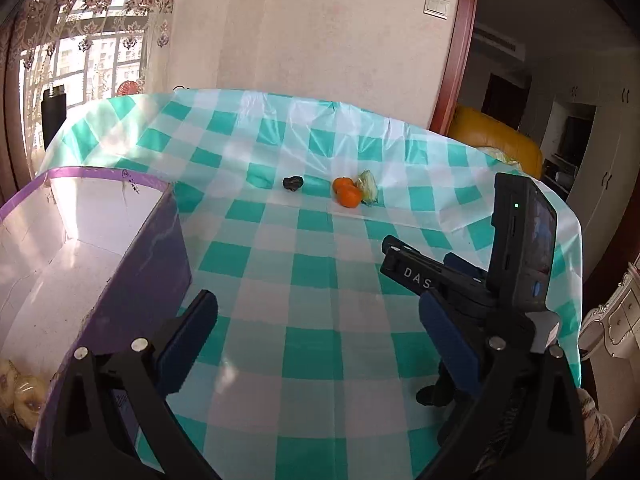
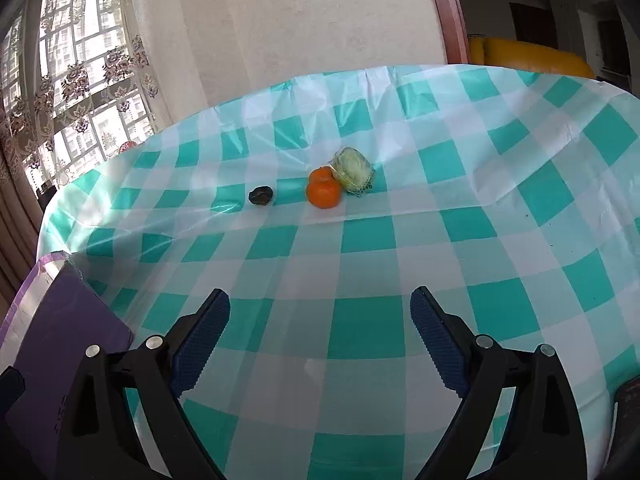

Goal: Organize fruits
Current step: 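Withdraw both open tools from the box back toward the table, then grasp a mandarin with the left tool while the right tool grasps another wrapped cabbage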

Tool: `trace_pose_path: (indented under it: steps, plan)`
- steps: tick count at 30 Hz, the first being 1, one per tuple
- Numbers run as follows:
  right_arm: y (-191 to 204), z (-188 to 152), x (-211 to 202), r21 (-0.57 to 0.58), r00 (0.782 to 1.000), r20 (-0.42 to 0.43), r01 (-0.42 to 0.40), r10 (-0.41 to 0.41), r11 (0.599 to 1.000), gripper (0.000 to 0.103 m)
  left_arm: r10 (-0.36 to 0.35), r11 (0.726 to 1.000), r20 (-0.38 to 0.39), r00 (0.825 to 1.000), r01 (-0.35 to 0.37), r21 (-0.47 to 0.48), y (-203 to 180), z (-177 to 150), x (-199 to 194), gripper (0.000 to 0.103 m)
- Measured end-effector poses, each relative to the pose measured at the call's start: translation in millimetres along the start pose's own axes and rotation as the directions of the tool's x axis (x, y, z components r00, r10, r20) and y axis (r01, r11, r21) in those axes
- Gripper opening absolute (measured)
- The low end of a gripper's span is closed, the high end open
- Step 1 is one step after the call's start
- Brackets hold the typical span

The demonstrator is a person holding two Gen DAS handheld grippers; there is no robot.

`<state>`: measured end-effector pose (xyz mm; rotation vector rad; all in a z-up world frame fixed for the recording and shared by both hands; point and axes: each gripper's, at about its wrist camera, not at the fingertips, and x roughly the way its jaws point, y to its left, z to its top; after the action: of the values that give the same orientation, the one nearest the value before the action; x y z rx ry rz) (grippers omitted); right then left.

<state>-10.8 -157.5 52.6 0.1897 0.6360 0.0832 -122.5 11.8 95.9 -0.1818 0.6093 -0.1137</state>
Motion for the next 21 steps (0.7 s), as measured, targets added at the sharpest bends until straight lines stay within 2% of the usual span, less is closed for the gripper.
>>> trace_pose_path:
  steps: [4, 9, 12, 15, 21]
  plan:
    - [-19, 0, 14, 0.056, 0.999, -0.03, 0.044, -0.042, 0.997, 0.088, -0.019, 1.0, -0.027, 0.999, 0.018, -0.017, -2, 8, 52, 0.101]
    - [-22, 8, 19, 0.034, 0.997, 0.007, 0.079, -0.079, 0.996, 0.088, 0.015, 1.0, -0.036, 0.999, -0.015, -0.024, 6, 14, 104, 0.101]
    - [-24, 15, 28, 0.031, 0.995, -0.001, 0.102, -0.102, 0.994, 0.088, 0.004, 0.996, -0.083, 0.997, -0.012, -0.094, 21, 18, 129, 0.101]
    - [-23, 22, 39, 0.014, 0.994, -0.018, 0.108, -0.107, 0.994, 0.088, 0.002, 0.986, -0.103, 0.995, -0.019, -0.164, 35, 20, 146, 0.101]
    - [-12, 36, 64, -0.056, 0.992, -0.043, 0.119, -0.121, 0.991, 0.088, 0.02, 0.986, -0.117, 0.993, -0.039, -0.165, 39, 24, 161, 0.101]
